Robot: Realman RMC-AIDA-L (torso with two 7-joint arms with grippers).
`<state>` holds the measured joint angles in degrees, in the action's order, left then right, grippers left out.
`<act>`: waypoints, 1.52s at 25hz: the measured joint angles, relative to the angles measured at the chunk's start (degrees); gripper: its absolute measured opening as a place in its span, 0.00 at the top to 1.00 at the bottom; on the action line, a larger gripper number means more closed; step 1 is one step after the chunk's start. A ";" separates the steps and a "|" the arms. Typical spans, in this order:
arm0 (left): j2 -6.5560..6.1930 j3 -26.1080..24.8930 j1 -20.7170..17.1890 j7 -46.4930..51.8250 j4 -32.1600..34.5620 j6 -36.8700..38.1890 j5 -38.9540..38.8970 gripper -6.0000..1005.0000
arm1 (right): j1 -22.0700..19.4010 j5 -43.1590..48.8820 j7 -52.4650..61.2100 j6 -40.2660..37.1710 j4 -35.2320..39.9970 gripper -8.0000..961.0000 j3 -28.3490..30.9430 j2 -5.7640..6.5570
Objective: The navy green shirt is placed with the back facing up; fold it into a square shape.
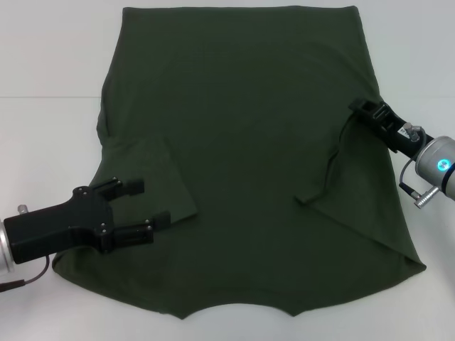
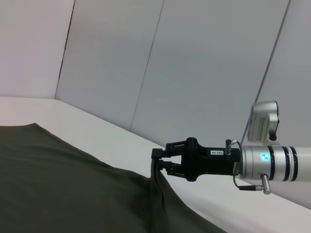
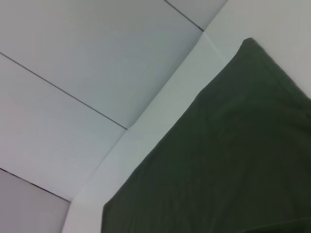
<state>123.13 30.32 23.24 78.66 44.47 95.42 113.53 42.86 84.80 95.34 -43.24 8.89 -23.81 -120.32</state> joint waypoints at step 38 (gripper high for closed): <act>0.66 -0.43 -1.33 2.10 -0.97 0.89 0.03 0.09 | -3.62 -4.87 -2.86 -13.99 -2.14 0.28 -3.99 0.38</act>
<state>123.79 29.89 21.91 80.76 43.50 96.31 113.55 39.24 79.93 92.48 -57.23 6.74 -27.80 -119.94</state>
